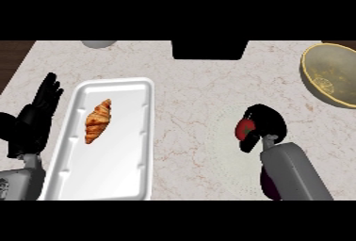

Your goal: Pick the tomato from the placemat and place it in the bowl

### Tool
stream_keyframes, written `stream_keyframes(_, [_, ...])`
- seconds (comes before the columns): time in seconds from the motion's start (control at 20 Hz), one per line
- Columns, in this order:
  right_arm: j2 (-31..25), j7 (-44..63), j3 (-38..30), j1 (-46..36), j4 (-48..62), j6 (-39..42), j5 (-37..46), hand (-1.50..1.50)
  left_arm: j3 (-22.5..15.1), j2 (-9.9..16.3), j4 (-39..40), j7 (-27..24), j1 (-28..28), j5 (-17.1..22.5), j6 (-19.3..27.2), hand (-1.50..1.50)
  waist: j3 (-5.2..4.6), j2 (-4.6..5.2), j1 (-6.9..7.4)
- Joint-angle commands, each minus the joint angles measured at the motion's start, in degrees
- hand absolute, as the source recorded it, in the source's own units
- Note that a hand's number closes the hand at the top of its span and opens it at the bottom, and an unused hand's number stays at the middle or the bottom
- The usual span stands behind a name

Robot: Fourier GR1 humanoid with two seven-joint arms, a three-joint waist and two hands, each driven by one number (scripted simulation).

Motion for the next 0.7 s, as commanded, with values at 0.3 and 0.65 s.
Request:
stream_keyframes(0.3, [-4.54, -13.7, -4.14, -21.7, 24.59, -7.85, 4.69, 1.5, 0.03, -0.4, 0.79, 0.4, -2.05, -1.25, 0.31, 0.0, 0.25, 0.41, 0.69])
stream_keyframes(0.65, [-10.17, -3.59, -4.28, -25.12, 6.32, -11.16, 9.52, 1.5, -0.24, -1.71, -0.15, -0.45, 1.07, -1.78, 1.29, 0.0, 0.12, -0.55, -1.35])
